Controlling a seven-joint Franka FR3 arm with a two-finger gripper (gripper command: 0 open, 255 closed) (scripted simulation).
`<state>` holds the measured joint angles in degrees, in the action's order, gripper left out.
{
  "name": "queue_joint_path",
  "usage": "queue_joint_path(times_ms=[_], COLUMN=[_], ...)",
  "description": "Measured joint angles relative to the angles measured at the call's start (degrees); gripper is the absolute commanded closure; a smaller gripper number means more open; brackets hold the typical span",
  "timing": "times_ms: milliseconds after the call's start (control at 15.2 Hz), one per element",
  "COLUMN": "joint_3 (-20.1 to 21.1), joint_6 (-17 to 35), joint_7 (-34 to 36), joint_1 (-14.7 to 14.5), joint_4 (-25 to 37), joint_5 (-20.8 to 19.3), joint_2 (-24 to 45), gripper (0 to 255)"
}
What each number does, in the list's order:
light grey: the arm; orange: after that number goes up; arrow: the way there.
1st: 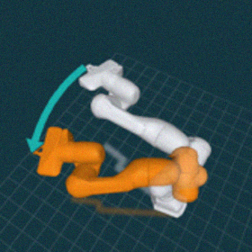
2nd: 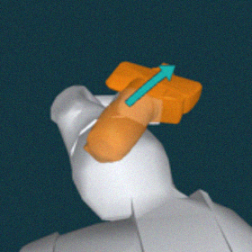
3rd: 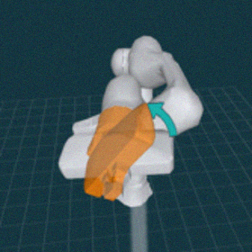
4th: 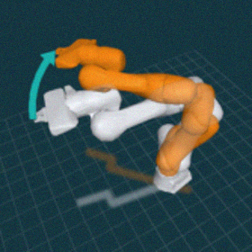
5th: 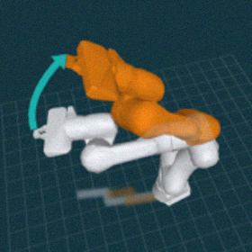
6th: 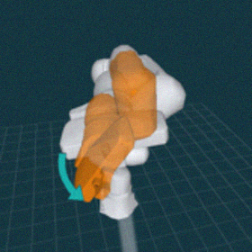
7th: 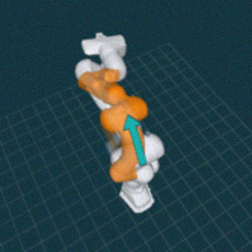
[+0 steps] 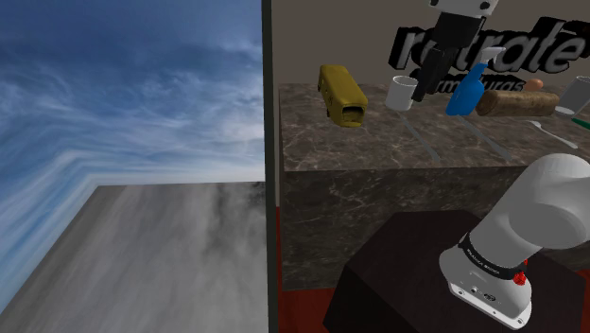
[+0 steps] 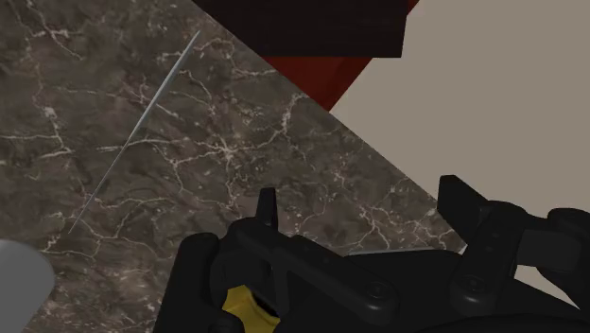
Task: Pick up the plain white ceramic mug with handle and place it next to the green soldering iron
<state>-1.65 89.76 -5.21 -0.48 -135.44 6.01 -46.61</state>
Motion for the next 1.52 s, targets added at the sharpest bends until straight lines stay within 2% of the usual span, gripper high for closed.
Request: queue_joint_path(times_ms=[132, 528, 1122, 1518], joint_3=[-0.4, -4.5, -11.8, -15.8], joint_6=[0.4, 6.1, 14.2, 18.3], joint_7=[-0.4, -4.9, -12.6, -17.1], joint_1=[0.2, 2.3, 5.2, 6.3], joint_4=[0.0, 0.9, 7.4, 14.8], joint_5=[-0.4, -4.2, -8.5, -8.5], joint_2=[0.4, 7.1, 21.2, 32.2], gripper=[0, 0, 0, 0])
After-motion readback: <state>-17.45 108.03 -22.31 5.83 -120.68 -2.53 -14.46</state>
